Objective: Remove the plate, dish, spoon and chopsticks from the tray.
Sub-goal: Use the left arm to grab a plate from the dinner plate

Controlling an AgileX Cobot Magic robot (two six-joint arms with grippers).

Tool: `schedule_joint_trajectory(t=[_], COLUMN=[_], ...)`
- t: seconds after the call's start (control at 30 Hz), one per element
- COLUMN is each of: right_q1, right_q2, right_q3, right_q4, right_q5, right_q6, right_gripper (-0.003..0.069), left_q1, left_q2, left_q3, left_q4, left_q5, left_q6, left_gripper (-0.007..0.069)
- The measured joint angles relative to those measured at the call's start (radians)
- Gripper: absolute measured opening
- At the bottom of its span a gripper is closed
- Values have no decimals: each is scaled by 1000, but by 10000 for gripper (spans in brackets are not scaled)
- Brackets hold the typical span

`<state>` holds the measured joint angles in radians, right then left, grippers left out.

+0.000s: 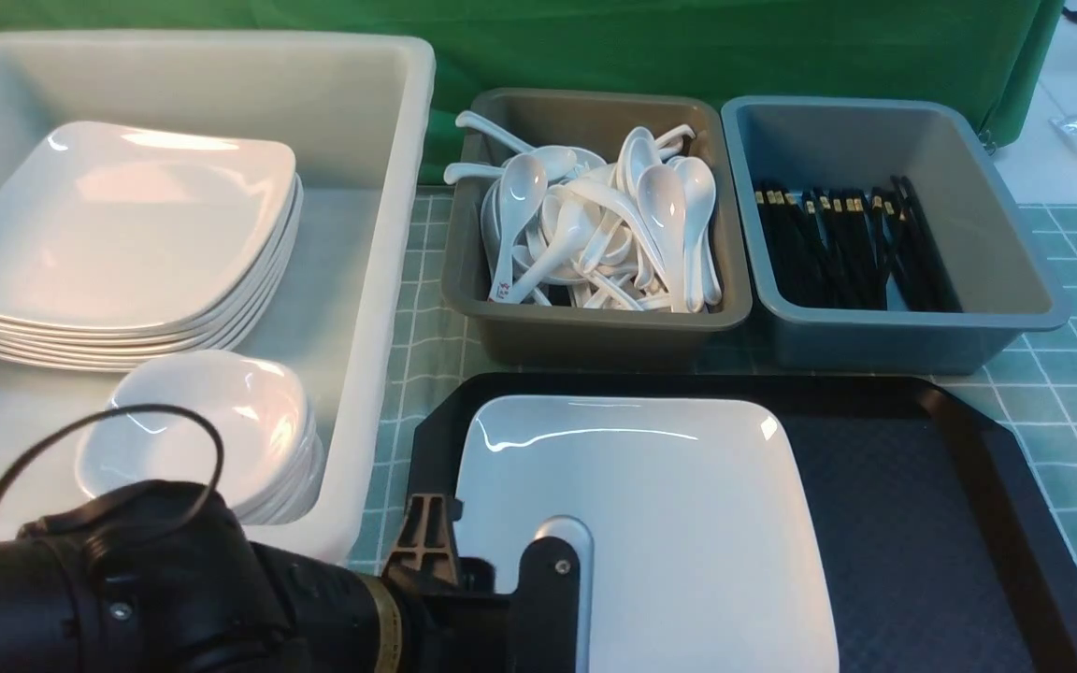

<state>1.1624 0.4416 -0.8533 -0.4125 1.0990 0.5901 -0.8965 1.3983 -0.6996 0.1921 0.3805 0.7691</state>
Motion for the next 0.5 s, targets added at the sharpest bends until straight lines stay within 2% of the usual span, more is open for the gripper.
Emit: schedule_joint_trajectory(t=[0.17,0.33,0.5], right_q1=[0,0,0], right_q2=[0,0,0], right_q3=[0,0,0], right_q4=[3,8,15], right_q5=[0,0,-1], right_q6=[9,26,26], right_gripper=[161,161,166], left_q1=[0,0,6], left_q2=[45,100,172], left_q3=[2,8,8], left_q4=[33,146,204], left_q5=[12,12,-52], left_q6=[9,11,10], left_gripper=[449,437,435])
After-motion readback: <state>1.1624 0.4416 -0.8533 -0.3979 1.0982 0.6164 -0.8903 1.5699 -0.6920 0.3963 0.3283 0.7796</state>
